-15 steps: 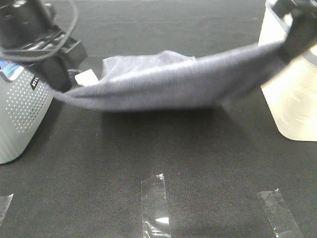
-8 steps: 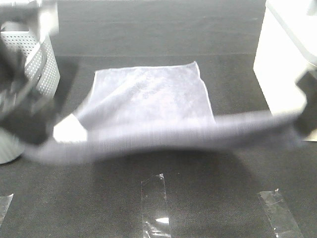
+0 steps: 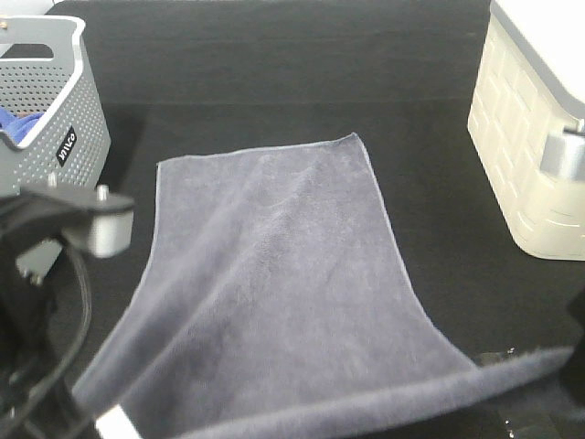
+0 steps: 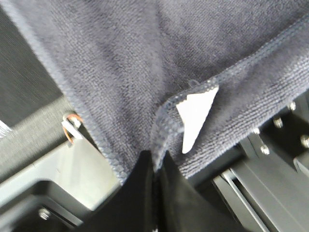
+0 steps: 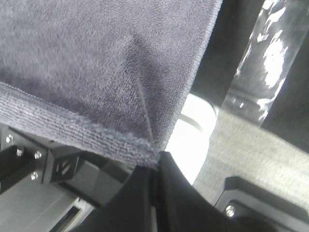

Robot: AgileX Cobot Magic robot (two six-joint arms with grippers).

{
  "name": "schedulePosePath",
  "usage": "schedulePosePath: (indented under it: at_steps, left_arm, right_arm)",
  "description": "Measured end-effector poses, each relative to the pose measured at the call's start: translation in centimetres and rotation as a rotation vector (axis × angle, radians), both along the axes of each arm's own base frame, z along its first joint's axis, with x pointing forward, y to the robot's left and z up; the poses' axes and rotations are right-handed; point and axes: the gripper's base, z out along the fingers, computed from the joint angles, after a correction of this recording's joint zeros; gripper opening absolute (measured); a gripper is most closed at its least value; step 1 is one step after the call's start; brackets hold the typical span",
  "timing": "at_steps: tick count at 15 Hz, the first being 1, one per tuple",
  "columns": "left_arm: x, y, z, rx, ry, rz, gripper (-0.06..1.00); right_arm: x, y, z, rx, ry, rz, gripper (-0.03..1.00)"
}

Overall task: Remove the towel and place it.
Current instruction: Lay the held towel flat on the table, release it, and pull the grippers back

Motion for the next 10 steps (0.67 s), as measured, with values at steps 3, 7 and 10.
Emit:
schedulePosePath:
  at_steps: [3, 7, 10]
  left_arm:
    - [-1.0, -0.2, -0.6, 0.016, 0.036, 0.003, 0.08]
    - [-1.3, -0.5, -0.5, -0.005, 0.065, 0.025, 0.41]
    - [-1.3, -0.5, -0.5, -0.005, 0.065, 0.025, 0.5]
  right_arm:
    - [-1.1, -0.1, -1.7, 0.008, 0.08, -0.012, 0.01]
    - [-2.1, 0.0, -2.8, 0.026, 0.146, -0.027, 0.17]
    - [-2.1, 0.0, -2.9, 0.024, 0.152, -0.04, 0.4]
